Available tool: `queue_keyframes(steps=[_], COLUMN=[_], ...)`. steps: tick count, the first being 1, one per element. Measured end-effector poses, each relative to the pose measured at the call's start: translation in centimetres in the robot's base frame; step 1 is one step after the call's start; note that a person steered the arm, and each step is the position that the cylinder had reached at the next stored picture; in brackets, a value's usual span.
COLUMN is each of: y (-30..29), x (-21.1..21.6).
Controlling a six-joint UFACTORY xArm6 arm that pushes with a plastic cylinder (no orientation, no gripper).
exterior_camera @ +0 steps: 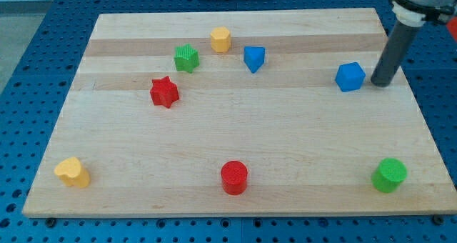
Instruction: Place the cube diagonally bottom right to the triangle
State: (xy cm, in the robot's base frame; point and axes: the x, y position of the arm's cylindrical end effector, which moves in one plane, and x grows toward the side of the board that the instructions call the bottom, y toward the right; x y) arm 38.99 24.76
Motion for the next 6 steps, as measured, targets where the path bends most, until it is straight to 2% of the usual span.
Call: queue_keyframes(steps=[2,4,6], y=[-0.4,-5.8,-3.5], x=[-0.5,1.4,1.1])
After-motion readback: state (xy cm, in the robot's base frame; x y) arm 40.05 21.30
